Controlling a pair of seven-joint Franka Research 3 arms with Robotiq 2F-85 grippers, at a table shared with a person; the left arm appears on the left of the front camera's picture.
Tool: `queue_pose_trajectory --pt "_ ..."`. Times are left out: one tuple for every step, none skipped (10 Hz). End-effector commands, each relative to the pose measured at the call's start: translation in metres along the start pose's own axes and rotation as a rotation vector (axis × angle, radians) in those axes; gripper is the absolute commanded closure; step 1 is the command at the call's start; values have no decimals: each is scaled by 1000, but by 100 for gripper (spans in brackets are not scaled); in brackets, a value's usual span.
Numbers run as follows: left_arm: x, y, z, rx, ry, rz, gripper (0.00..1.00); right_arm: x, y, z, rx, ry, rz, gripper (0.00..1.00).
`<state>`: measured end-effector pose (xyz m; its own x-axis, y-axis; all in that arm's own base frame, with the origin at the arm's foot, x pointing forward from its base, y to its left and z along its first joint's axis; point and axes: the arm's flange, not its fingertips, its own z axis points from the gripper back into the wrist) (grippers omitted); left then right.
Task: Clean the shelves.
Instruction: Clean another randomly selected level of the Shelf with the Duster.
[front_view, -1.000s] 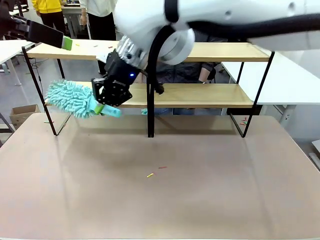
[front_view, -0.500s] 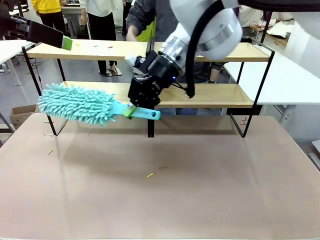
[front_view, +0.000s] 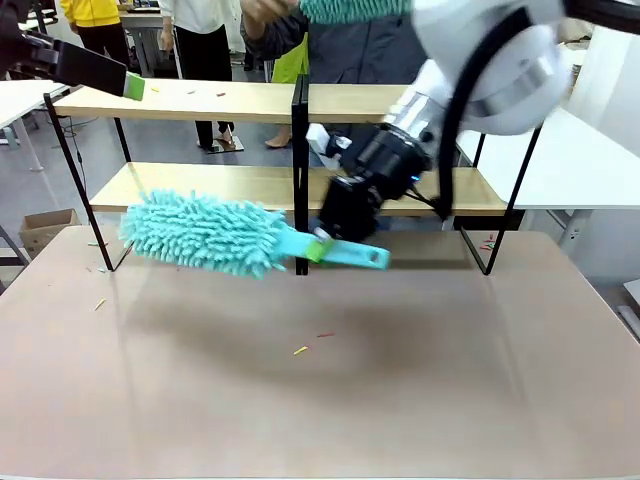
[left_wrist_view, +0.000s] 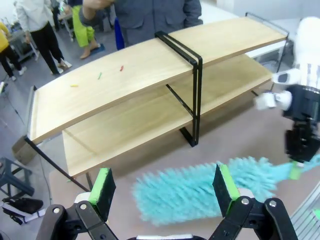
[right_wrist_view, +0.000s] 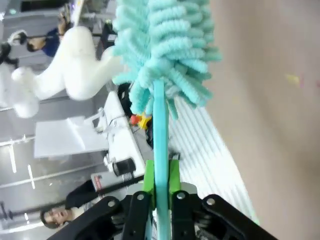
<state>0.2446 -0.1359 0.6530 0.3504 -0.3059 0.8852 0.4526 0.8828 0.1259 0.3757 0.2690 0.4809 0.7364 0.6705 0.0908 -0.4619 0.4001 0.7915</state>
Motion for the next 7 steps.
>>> queue_pose_trajectory --pt "-2 1 0 -2 0 0 0 -96 -2 7 5 43 -11 88" --pt "-2 1 0 -2 0 0 0 -147 -10 12 -5 -27 -45 88" --pt "-2 1 0 -2 0 0 0 -181 -19 18 -7 -118 -74 88" --pt "-2 1 0 -2 0 0 0 -187 -24 15 -47 -232 -140 88" --pt "-2 1 0 -2 0 0 0 -145 -18 3 27 -15 -71 88" --pt "-2 1 0 -2 0 0 0 -145 -18 3 27 -15 -71 88" --pt "-2 1 0 -2 0 0 0 -186 -27 7 3 -113 -101 88"
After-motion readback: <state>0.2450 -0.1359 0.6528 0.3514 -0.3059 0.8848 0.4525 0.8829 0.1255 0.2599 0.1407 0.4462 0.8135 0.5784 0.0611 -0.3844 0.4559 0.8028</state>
